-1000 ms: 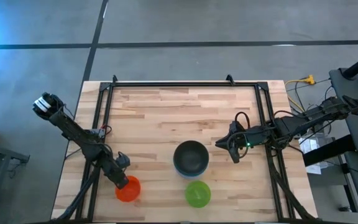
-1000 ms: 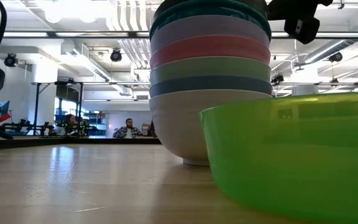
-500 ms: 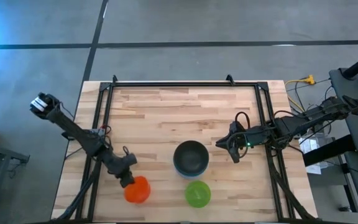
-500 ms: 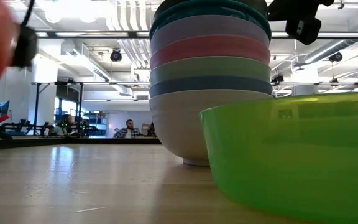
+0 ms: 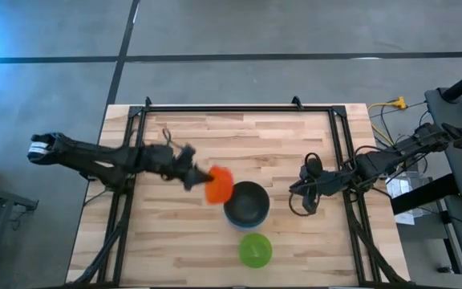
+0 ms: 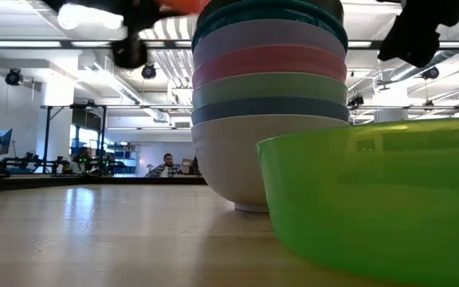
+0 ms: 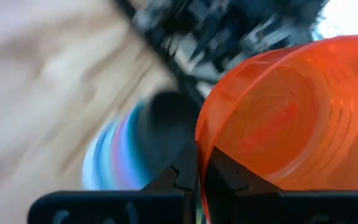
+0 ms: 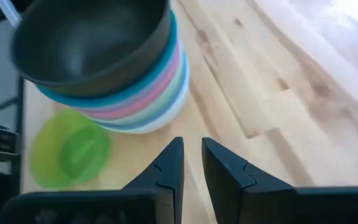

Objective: Nest bowls inside each other
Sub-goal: Stack the orange bowl on top of the black bowl

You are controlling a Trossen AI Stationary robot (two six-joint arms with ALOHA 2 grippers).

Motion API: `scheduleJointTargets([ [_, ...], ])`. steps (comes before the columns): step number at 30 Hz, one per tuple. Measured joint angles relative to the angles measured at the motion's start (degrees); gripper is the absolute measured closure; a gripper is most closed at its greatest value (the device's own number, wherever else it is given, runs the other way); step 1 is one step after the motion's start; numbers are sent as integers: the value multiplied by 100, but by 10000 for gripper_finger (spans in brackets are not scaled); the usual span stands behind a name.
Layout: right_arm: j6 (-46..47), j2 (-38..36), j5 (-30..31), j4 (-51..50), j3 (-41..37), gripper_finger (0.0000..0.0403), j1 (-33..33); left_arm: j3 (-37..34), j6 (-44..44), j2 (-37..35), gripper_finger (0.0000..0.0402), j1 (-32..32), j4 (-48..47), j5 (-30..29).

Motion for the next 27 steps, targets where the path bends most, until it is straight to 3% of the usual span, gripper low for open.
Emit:
scheduleJointTargets([
  [5,-37,-345,414,-9,-1,349,34,1390,792,711,402,454,-374,427],
  [14,-87,-1407,1117,21,-31,349,629,4196,1492,2703,402,576,-3280,1100],
  [21,91,-1806,1553,52,-227,349,1065,5401,1489,3801,402,616,-4081,1425],
  [27,550,-1783,1644,171,-589,349,1185,6320,1432,4381,402,658,-5598,1414],
])
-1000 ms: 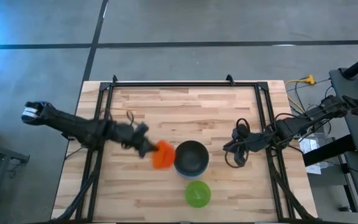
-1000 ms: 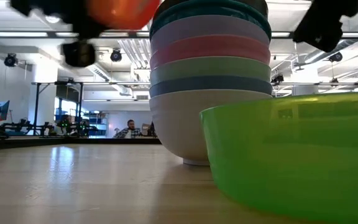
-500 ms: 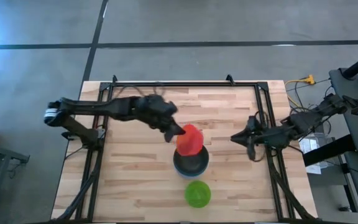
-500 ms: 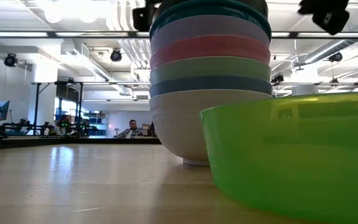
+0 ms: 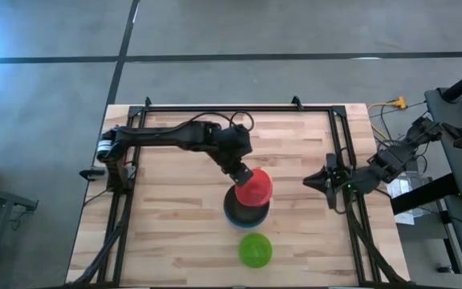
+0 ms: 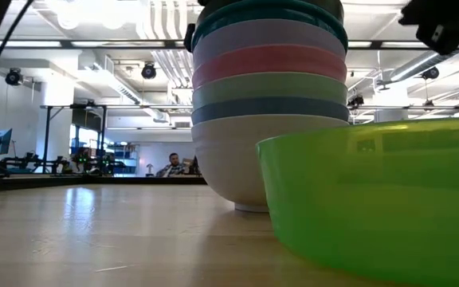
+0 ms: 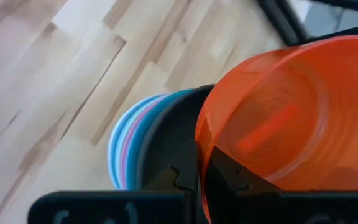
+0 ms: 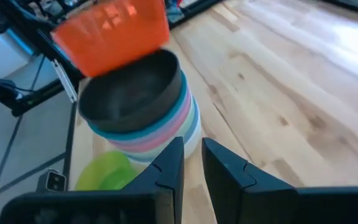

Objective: Nest bowls inside each other
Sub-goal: Stack the orange bowl on top of the black bowl

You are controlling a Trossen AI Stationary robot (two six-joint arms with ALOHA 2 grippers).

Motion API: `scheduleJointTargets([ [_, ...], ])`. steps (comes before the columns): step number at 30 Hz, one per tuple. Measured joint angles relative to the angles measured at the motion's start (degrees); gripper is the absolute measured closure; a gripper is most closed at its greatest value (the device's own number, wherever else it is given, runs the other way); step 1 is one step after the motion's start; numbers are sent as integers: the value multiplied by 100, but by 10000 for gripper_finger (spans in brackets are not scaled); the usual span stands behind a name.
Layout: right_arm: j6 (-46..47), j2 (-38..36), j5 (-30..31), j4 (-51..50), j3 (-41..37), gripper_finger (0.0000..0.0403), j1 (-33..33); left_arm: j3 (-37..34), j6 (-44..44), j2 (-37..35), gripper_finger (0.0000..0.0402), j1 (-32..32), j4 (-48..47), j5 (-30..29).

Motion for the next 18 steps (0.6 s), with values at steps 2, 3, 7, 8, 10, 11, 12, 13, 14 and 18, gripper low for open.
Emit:
scheduleJointTargets([
  [2,193,19,-2,40,-160,349,21,316,4,150,402,-2,-358,-2],
  [3,269,26,-4,81,-239,349,29,455,5,205,402,-13,-469,0],
  [7,472,32,-28,362,-544,349,32,923,0,379,402,-85,-722,0],
  [8,494,29,-36,442,-615,349,32,1022,-1,427,402,-101,-808,-1],
  [10,518,29,-41,628,-742,349,32,1172,-36,526,402,-148,-959,-81],
  [11,516,29,-41,740,-779,349,32,1203,-102,581,402,-182,-1061,-163],
  [12,515,28,-41,841,-808,349,32,1229,-134,662,402,-215,-1125,-188],
  [13,510,25,-41,934,-836,349,32,1259,-138,737,402,-253,-1129,-179],
  [14,485,28,-41,1010,-856,349,32,1294,-142,818,402,-301,-1175,-186],
  [18,468,27,-41,1154,-878,349,32,1507,-145,1165,402,-467,-1487,-183],
])
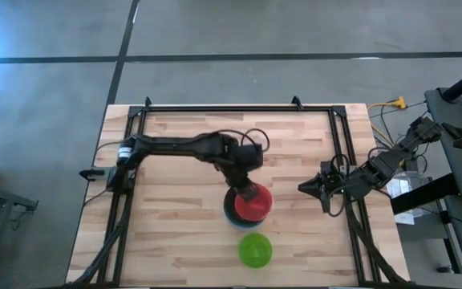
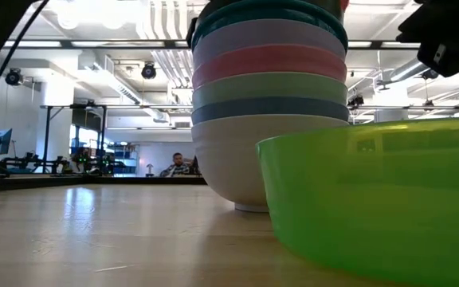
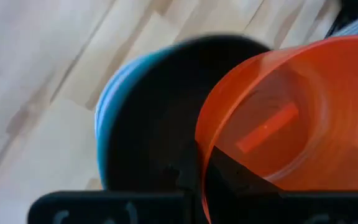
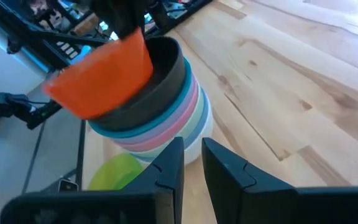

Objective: Nest bowls inside each other
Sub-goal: Stack the orange bowl on top of the black bowl

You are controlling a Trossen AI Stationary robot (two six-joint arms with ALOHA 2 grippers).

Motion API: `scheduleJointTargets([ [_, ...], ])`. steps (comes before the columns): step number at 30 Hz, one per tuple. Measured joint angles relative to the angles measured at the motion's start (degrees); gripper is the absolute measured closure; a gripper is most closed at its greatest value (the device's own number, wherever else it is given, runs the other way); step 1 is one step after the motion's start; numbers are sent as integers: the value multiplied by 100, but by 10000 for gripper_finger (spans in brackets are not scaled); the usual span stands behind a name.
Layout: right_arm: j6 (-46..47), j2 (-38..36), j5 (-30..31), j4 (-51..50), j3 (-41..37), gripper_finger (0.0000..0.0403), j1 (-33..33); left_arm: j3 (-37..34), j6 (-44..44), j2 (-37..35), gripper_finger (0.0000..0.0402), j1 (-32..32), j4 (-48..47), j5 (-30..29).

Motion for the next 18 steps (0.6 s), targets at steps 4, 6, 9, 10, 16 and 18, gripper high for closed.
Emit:
scheduleJointTargets([
  [4,-2,0,-10,38,3,349,0,239,1,249,401,-118,-412,-129],
  [6,-4,0,-39,36,9,349,17,301,0,337,401,-174,-613,-310],
  [9,-4,2,-44,37,11,349,73,340,1,367,401,-240,-959,-552],
  [10,-2,4,-44,39,11,349,98,317,-2,366,401,-252,-996,-620],
  [16,1,4,-44,51,15,349,240,346,0,354,401,-241,-921,-753],
  [18,22,2,-44,63,20,349,262,341,2,350,401,-245,-925,-751],
])
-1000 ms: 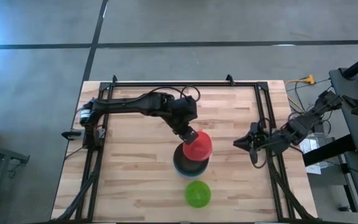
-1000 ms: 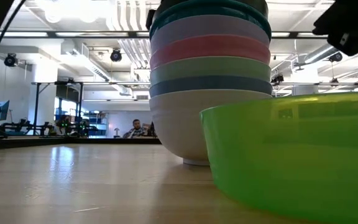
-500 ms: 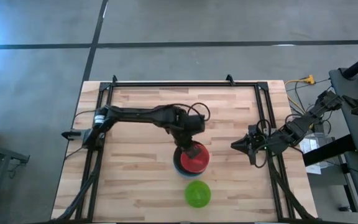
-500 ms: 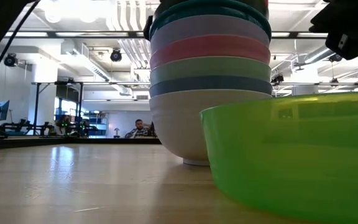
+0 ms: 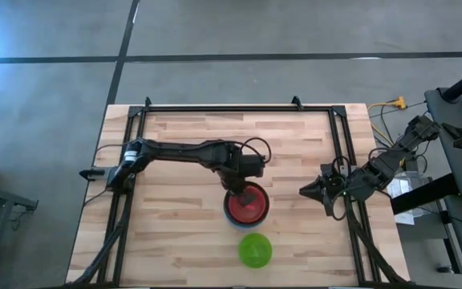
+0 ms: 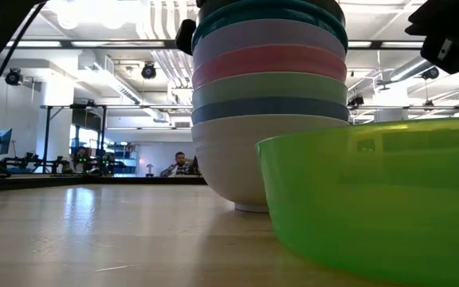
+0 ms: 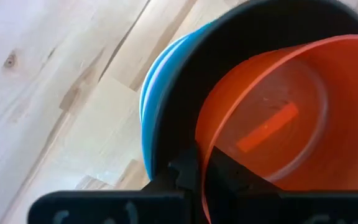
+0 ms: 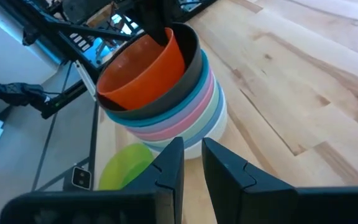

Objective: Nest bowls inside each other
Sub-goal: Stack the orange bowl on top of the black bowl

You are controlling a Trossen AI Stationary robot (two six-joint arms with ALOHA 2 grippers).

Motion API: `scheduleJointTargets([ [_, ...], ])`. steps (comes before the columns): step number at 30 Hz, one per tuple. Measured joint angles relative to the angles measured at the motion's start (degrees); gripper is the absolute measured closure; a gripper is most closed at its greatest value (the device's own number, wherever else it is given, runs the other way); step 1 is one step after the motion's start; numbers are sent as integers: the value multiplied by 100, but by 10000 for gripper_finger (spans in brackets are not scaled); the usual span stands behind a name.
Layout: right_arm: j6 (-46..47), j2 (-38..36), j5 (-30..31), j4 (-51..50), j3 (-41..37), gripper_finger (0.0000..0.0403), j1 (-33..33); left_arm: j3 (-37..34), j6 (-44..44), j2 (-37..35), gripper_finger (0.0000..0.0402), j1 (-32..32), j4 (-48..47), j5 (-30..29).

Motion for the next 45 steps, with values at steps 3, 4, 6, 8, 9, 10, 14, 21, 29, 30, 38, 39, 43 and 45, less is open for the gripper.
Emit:
scheduleJointTargets([
  [3,24,7,-2,15,0,349,0,-37,11,0,401,-2,-4,46],
  [4,40,6,0,14,0,349,0,-39,7,0,401,5,-6,118],
  [6,48,7,-2,15,0,349,0,-39,46,0,402,23,-3,267],
  [8,51,7,-2,17,0,349,0,-25,174,0,400,30,-3,333],
  [9,55,7,0,20,0,349,0,-21,232,0,397,30,1,341],
  [10,61,7,0,22,0,349,0,-12,280,0,392,30,-4,349],
  [14,62,7,-1,74,0,349,0,-12,300,-2,359,30,1,360],
  [21,63,7,-1,130,2,349,0,-7,302,-2,290,38,-1,351],
  [29,129,7,-2,146,2,349,0,-4,499,-138,260,78,-5,238],
  [30,129,7,-2,149,2,349,0,-4,497,-164,260,78,-12,178],
  [38,129,12,-2,264,4,349,0,-23,606,-540,259,54,30,-223],
  [39,129,11,-2,274,4,349,0,-25,660,-582,259,13,102,-243],
  [43,131,13,-2,271,4,349,0,-43,1162,-656,261,-356,509,-251],
  [45,131,12,-6,273,4,349,0,-58,1533,-653,266,-613,542,-288],
])
